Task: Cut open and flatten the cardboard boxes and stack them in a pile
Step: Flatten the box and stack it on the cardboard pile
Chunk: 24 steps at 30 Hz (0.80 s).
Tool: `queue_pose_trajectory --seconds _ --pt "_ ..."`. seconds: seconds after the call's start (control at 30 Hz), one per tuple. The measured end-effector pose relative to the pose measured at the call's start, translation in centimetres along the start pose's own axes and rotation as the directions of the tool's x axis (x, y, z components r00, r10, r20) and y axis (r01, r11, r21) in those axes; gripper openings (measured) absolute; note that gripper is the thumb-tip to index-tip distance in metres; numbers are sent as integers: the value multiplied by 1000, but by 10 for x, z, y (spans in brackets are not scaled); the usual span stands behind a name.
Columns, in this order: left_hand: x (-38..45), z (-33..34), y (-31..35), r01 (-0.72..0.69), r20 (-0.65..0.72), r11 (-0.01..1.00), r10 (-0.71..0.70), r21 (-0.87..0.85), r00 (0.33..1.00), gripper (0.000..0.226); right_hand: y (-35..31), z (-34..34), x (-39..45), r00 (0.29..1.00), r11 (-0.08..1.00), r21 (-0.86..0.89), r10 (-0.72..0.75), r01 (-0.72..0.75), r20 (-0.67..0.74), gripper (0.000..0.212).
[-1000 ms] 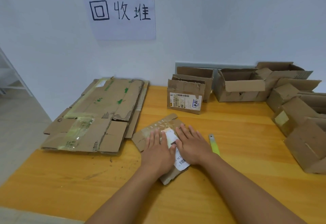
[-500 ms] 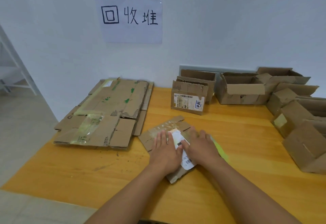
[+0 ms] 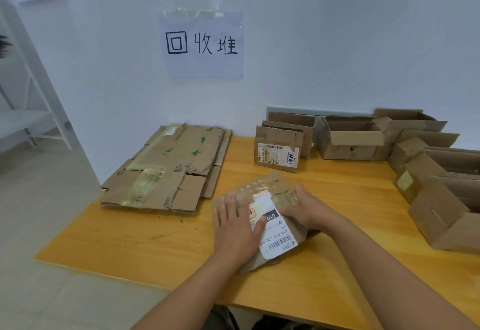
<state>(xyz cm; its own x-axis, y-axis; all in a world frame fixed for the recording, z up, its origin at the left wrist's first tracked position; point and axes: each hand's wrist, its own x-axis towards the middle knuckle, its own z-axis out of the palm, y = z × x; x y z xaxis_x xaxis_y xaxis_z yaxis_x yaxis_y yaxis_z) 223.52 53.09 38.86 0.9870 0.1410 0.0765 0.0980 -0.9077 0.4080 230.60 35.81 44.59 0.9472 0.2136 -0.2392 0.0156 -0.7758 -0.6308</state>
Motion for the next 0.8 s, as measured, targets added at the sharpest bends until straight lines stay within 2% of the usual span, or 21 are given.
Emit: queue_pose_trajectory --seconds 0.13,0.2,0.3,0.4,0.5,0.57,0.63,0.73,0.8 --pt "-6 -8 -4 44 -81 988 -56 -148 995 83 -4 -9 -19 994 986 120 -112 112 -8 38" --pt "-7 -15 -2 30 -138 956 -73 -293 988 86 -10 -15 -27 977 964 167 -195 207 -89 28" --pt "-3 -29 -1 16 -229 891 -134 -455 964 95 -21 -25 -35 941 898 305 -256 316 -221 26" --pt "10 -45 -8 -3 -224 760 -187 -649 957 100 -37 -28 -32 913 835 407 -246 370 -324 27" --pt "26 -60 -20 -50 -210 625 -185 -779 960 94 -53 -20 -16 888 811 433 -213 394 -409 35" --pt "36 -70 -33 -70 -241 646 -180 -760 954 89 -65 -9 -1 862 807 408 -229 428 -452 47" --pt "48 -80 -52 -83 -296 715 -178 -694 939 77 -77 8 15 849 807 365 -287 464 -444 57" --pt "65 -91 -87 -60 -342 814 -174 -577 924 56 -99 36 43 875 819 348 -342 456 -342 58" --pt "76 -99 -110 -6 -342 862 -194 -506 919 51 -115 54 64 904 829 373 -335 417 -267 61"
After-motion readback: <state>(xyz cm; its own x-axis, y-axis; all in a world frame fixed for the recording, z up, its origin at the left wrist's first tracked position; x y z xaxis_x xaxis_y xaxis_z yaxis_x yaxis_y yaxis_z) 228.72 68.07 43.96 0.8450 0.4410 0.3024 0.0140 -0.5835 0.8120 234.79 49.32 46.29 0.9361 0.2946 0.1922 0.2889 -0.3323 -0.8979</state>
